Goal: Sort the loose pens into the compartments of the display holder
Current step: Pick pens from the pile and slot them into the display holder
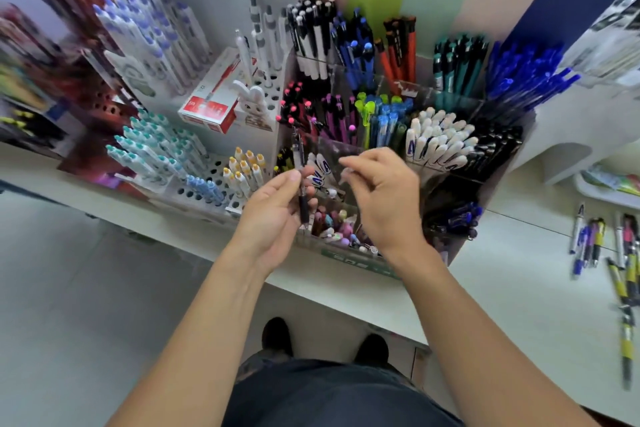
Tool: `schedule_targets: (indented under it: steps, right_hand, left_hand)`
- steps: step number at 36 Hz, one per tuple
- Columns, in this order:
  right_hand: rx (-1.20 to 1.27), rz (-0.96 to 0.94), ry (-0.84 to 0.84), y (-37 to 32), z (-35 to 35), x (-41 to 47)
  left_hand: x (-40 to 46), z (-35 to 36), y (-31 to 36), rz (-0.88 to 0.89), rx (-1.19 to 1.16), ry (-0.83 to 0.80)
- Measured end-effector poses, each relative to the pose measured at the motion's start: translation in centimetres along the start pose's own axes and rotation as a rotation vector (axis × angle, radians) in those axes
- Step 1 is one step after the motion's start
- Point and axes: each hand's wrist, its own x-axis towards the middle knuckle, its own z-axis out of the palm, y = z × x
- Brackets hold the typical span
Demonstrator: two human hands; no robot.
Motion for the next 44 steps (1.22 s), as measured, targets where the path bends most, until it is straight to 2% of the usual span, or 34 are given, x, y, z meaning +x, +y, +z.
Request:
schedule_targets:
  steps: [5, 8, 12, 15, 20, 24, 28, 32, 35, 38, 41, 44]
  right_hand:
    - [-0.113, 0.074, -0.190, 1.1, 2.5, 0.0]
    - [-0.083, 0.151, -0.330, 1.5, 2.6, 0.5]
    - [-0.030, 0.258, -0.349, 0.7, 1.8, 0.8]
    - [0.036, 0.311, -0.303, 0.0, 0.5, 0.9]
    - [0.557, 0.478, -0.286, -2.2, -3.8, 2.0]
    - [0.623, 0.412, -0.173, -2.1, -5.6, 2.6]
    - [0.833, 0.479, -0.003, -1.4, -6.6, 2.5]
    - [0.966, 0.534, -0.016, -0.4, -8.2, 2.1]
    - [0.921, 0.524, -0.068, 0.2, -9.4, 1.8]
    - [0.791, 0.482, -0.021, 1.0, -10.6, 1.1]
    - [0.648, 0.401, 0.157, 2.4, -12.5, -0.1]
    - [0.389, 0.329, 0.351, 3.9, -14.8, -1.4]
  left_hand:
    - [-0.1, 0.3, -0.1, -0.030, -0.054, -0.035]
    - [0.0, 0.2, -0.2, -0.040, -0.053, -0.039]
    - [0.0, 0.3, 0.1, -0.026, -0.040, -0.064]
    - [0.0, 0.6, 0.3, -0.011, -0.028, -0.093]
    - [-0.2, 2.4, 1.0, 0.066, 0.131, -0.188]
    - [-0.6, 5.1, 1.3, 0.156, 0.321, -0.251]
    - [-0.4, 6.4, 1.3, 0.181, 0.440, -0.273]
    - [-0.9, 7.0, 1.3, 0.170, 0.492, -0.354]
    - [-1.0, 7.6, 1.0, 0.153, 0.516, -0.396]
    - [-0.6, 8.4, 0.1, 0.250, 0.640, -0.378]
    - [-0.2, 9.1, -1.2, 0.271, 0.720, -0.370]
    - [0.2, 9.1, -2.7, 0.225, 0.783, -0.333]
